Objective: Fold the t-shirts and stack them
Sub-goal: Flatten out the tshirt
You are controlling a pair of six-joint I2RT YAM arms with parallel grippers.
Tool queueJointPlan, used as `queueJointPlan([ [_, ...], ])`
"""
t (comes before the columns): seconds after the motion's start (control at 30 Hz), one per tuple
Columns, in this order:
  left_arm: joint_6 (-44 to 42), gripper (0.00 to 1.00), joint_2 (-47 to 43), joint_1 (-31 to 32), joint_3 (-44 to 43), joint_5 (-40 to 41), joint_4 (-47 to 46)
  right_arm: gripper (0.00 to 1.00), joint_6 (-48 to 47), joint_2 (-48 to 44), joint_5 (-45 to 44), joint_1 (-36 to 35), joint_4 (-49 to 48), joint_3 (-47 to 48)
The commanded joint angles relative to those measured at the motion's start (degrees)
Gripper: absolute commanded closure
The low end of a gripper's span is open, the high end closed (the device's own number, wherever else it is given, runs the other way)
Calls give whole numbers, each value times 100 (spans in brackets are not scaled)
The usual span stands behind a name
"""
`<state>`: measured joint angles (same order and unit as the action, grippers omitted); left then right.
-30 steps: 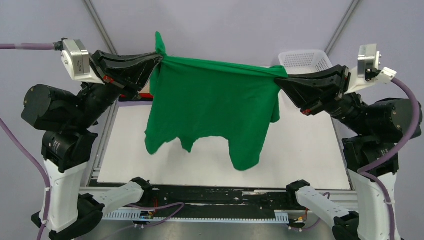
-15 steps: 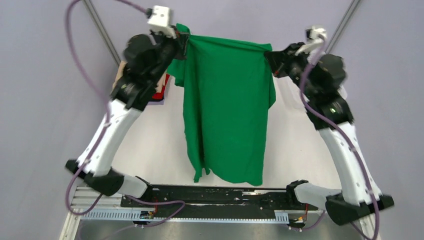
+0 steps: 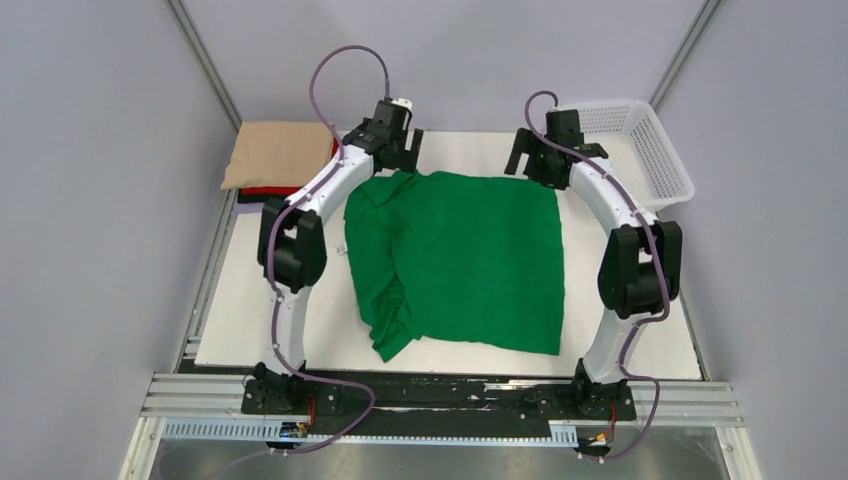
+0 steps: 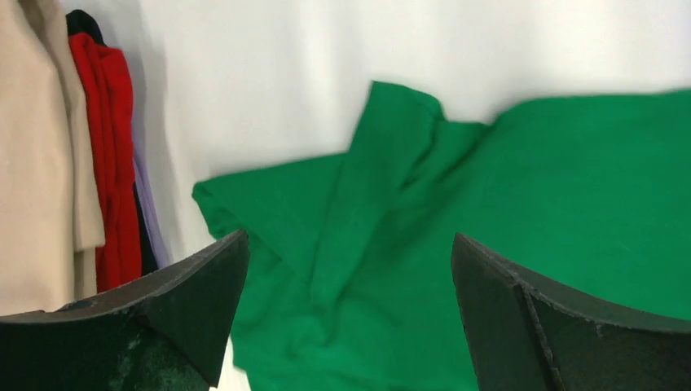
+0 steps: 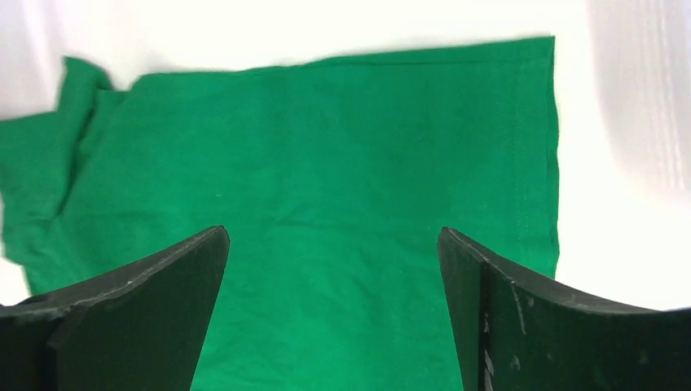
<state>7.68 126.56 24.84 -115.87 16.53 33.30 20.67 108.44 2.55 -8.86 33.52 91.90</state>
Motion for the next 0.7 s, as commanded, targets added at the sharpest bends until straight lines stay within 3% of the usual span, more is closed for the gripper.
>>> queueJointPlan([
  [0.0,418,0,-1673,74,647,-671,-658,0,288,-1030,210,-55,-426,-170],
  [0.33,1790,0,-3743,177,4133,-2676,-1443,0,517,-2582,1374,-56,-781,-2835],
  [0.53,2453,0,-4497,352,5894,-2868,-1430,0,706,-3077,1783,-64,-927,-4002],
  [0.67,2671,0,-4715,350,6617,-2776,-1682,0,873,-3070,1797,-63,-1161,-4533],
])
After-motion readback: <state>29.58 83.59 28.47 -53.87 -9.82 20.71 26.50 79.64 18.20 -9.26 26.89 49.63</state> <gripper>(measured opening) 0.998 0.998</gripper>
